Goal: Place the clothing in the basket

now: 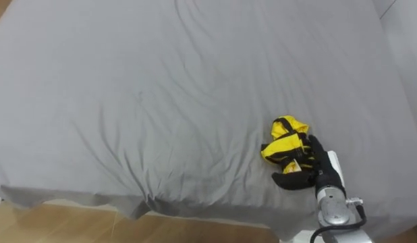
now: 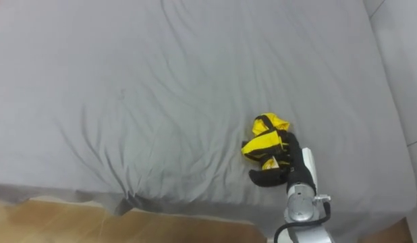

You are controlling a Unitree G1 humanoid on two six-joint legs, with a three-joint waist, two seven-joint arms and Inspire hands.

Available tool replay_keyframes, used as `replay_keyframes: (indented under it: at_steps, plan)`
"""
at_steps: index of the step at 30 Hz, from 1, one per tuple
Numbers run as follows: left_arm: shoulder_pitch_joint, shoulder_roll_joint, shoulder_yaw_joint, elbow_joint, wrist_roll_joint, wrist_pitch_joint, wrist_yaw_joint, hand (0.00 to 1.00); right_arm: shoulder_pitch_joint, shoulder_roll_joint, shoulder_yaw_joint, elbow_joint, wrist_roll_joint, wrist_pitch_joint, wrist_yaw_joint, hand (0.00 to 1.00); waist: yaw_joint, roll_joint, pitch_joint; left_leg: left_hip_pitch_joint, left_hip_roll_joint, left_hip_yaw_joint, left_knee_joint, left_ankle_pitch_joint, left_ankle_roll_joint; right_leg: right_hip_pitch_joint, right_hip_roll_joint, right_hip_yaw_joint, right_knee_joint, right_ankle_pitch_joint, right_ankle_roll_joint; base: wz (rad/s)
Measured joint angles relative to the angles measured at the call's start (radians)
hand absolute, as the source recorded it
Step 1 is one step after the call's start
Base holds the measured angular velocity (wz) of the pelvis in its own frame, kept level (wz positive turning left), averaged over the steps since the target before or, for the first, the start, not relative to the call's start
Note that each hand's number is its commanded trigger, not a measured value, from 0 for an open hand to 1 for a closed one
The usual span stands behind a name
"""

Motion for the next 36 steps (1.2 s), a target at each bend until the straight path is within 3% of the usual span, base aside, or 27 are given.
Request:
replay_keyframes:
  at_steps: [10, 11, 12, 13, 16, 25, 36]
  plan:
    - [0.0, 0.003, -0.023, -0.012, -0.001, 0.005, 0.0, 0.0, -0.024, 0.0, 0.016, 0.069, -0.076, -0.001, 0.006, 0.0, 0.001, 0.017, 0.0057, -0.005, -0.004, -0.007, -0.001, 0.0, 0.001, -0.003, 0.002, -0.002, -0.001, 0.002, 0.003, 0.0]
    - [0.0, 0.003, -0.023, -0.016, 0.0, 0.009, 0.0, 0.0, -0.023, 0.0, 0.016, 0.072, -0.095, -0.001, 0.004, 0.47, 0.001, 0.018, 0.0048, -0.006, -0.004, -0.007, -0.001, 0.0, 0.001, -0.003, 0.003, -0.002, -0.001, 0.002, 0.002, 0.0]
    - [0.003, 0.003, -0.021, -0.031, 0.0, 0.018, 0.0, 0.0, -0.023, 0.0, 0.015, 0.076, -0.142, 0.0, 0.0, 0.86, 0.001, 0.023, 0.0031, -0.006, -0.003, -0.008, -0.002, 0.0, 0.001, -0.004, 0.002, -0.008, -0.001, 0.002, 0.002, 0.05]
    - [0.002, 0.003, -0.021, -0.043, 0.0, 0.024, 0.0, 0.0, -0.023, 0.0, 0.015, 0.085, -0.177, 0.0, -0.003, 1.0, 0.001, 0.028, 0.0012, -0.007, -0.004, -0.012, -0.001, 0.0, 0.001, -0.004, 0.0, -0.017, 0.0, 0.002, 0.002, 0.07]
    - [0.002, 0.003, -0.021, -0.055, 0.0, 0.024, 0.0, 0.0, -0.025, 0.0, 0.013, 0.106, -0.234, 0.001, -0.016, 1.0, 0.001, 0.04, -0.0068, -0.008, -0.004, -0.018, -0.001, 0.001, 0.001, -0.003, -0.003, -0.025, 0.0, 0.002, 0.002, 0.07]
    - [-0.003, 0.003, -0.024, -0.061, -0.003, 0.024, 0.009, 0.0, -0.034, -0.01, -0.002, 0.127, -0.226, 0.023, -0.019, 1.0, 0.001, 0.042, -0.0068, -0.018, -0.006, -0.034, 0.0, 0.003, 0.002, -0.004, -0.005, -0.05, -0.002, 0.002, 0.002, 0.05]
    - [-0.002, 0.005, -0.045, -0.062, -0.022, 0.016, 0.009, 0.0, -0.045, -0.01, -0.002, 0.137, -0.215, 0.021, -0.013, 1.0, 0.001, 0.038, -0.0071, -0.043, -0.008, -0.036, -0.001, 0.006, 0.003, -0.031, -0.007, -0.05, -0.001, 0.002, 0.002, 0.01]
